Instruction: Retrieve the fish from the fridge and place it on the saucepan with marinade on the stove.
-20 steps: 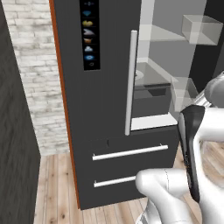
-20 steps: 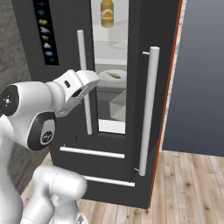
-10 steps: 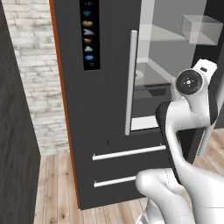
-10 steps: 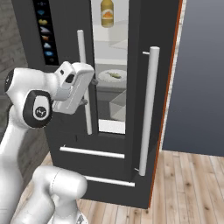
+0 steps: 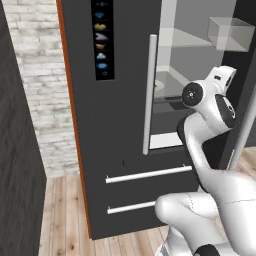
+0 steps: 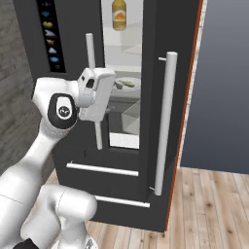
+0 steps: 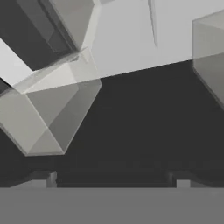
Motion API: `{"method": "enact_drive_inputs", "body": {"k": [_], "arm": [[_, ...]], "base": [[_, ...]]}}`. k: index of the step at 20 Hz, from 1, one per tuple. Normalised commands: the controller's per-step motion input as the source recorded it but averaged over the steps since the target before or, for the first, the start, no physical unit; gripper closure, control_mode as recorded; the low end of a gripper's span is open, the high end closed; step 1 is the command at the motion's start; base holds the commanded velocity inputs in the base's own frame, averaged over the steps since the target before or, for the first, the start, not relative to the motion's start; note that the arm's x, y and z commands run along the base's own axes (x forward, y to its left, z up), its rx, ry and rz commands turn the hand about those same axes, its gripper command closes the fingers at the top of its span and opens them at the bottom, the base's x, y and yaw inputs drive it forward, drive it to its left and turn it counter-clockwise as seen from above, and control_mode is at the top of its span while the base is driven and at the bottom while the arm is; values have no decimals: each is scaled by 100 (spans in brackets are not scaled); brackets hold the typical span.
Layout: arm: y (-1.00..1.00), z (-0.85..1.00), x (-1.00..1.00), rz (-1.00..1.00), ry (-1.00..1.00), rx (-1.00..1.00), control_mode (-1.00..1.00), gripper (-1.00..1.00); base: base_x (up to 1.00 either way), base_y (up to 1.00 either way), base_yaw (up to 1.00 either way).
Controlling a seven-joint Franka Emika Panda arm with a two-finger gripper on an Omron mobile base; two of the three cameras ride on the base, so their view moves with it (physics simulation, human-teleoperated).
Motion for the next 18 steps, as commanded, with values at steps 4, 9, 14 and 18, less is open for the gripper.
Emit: {"method": "enact_drive_inputs", "body": {"k": [4,9,14,18], "arm": [[-51,-1,71,-7,14,-8,-100,-100],[-28,-12,98,0,17,-8,-100,-100],[-43,-11,77,0,18,-8,-100,-100],[-82,-1,37,-6,17,-10,-100,-100]], "base": [[0,0,0],[0,0,0],[0,0,0],[0,0,0]]}}
